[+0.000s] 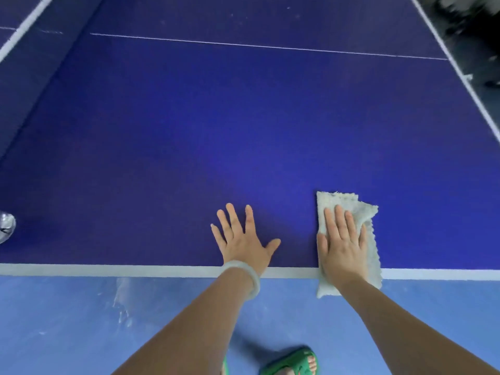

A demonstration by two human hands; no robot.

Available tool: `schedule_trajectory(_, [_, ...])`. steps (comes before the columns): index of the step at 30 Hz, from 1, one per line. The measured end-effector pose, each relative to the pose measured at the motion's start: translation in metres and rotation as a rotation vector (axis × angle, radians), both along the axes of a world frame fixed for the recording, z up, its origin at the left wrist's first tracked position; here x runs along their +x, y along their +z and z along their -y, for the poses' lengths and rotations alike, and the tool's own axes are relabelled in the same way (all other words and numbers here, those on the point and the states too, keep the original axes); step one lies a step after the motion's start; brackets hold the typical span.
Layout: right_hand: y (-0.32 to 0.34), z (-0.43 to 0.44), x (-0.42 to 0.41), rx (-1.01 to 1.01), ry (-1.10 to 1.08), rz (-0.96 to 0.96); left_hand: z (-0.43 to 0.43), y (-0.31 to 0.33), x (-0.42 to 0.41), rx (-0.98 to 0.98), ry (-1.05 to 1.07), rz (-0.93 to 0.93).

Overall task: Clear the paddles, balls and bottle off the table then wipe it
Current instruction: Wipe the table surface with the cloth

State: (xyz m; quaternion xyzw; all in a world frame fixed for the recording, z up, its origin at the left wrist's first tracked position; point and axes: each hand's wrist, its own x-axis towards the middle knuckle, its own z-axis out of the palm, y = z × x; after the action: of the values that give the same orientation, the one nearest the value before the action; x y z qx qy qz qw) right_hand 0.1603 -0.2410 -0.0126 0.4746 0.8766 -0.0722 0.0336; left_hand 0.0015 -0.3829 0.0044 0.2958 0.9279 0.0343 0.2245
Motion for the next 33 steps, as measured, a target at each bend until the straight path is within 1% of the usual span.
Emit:
schedule_trajectory(2, [0.005,-0.029,0.027,-0.036,-0.179,-0.012,-0.011,-0.002,0.004,-0.081,0.036,0.01])
schedule_trajectory(5, [0.014,-0.052,0.046,-0.086,-0.488,-0.053,-0.015,-0.003,0.003,-0.119,0.06,0.005])
schedule_trajectory(6, [0.016,-0.052,0.043,-0.103,-0.555,-0.062,-0.016,-0.003,0.003,-0.126,0.063,0.001])
schedule_trajectory(7, [0.017,-0.049,0.037,-0.116,-0.577,-0.068,-0.016,-0.003,0.003,-0.132,0.065,0.001])
schedule_trajectory(8, [0.016,-0.043,0.031,-0.117,-0.538,-0.071,-0.017,-0.002,0.004,-0.14,0.066,0.003])
schedule_trajectory(9, [0.014,-0.035,0.025,-0.106,-0.429,-0.071,-0.019,0.0,0.004,-0.149,0.067,0.004])
schedule_trajectory(12, [0.008,-0.026,0.027,-0.106,0.086,-0.052,-0.02,0.005,0.006,-0.191,0.075,-0.001])
schedule_trajectory(13, [0.008,-0.032,0.036,-0.106,0.218,-0.033,-0.021,0.006,0.006,-0.201,0.073,-0.005])
schedule_trajectory(14, [0.007,-0.042,0.047,-0.092,0.302,-0.013,-0.021,0.007,0.006,-0.21,0.07,-0.006])
schedule_trajectory(15, [0.006,-0.055,0.06,-0.074,0.329,-0.003,-0.021,0.008,0.005,-0.217,0.068,-0.004])
schedule_trajectory(16, [0.004,-0.069,0.074,-0.061,0.296,-0.001,-0.021,0.009,0.005,-0.227,0.064,-0.002])
schedule_trajectory(17, [0.004,-0.083,0.089,-0.059,0.211,-0.006,-0.02,0.01,0.005,-0.232,0.064,-0.003])
schedule_trajectory(20, [0.008,-0.122,0.131,-0.088,-0.142,-0.029,-0.023,0.014,0.012,-0.16,0.077,-0.017])
schedule_trajectory(22, [0.01,-0.134,0.144,-0.108,-0.326,-0.036,-0.04,0.017,0.031,-0.05,-0.015,-0.033])
schedule_trajectory(24, [0.011,-0.134,0.143,-0.124,-0.398,-0.054,-0.074,0.018,0.065,0.043,-0.163,-0.047])
schedule_trajectory(26, [0.011,-0.128,0.14,-0.13,-0.342,-0.061,-0.118,0.017,0.103,0.086,-0.244,-0.016])
schedule_trajectory(28, [0.011,-0.126,0.151,-0.119,-0.176,-0.061,-0.163,0.017,0.136,0.082,-0.293,0.025])
schedule_trajectory(30, [0.013,-0.134,0.174,-0.117,-0.013,-0.047,-0.201,0.017,0.163,0.038,-0.326,0.058])
schedule_trajectory(31, [0.013,-0.141,0.187,-0.116,0.024,-0.04,-0.216,0.016,0.174,0.005,-0.33,0.071])
schedule_trajectory(33, [0.014,-0.16,0.213,-0.11,-0.012,-0.056,-0.237,0.013,0.192,-0.077,-0.311,0.086])
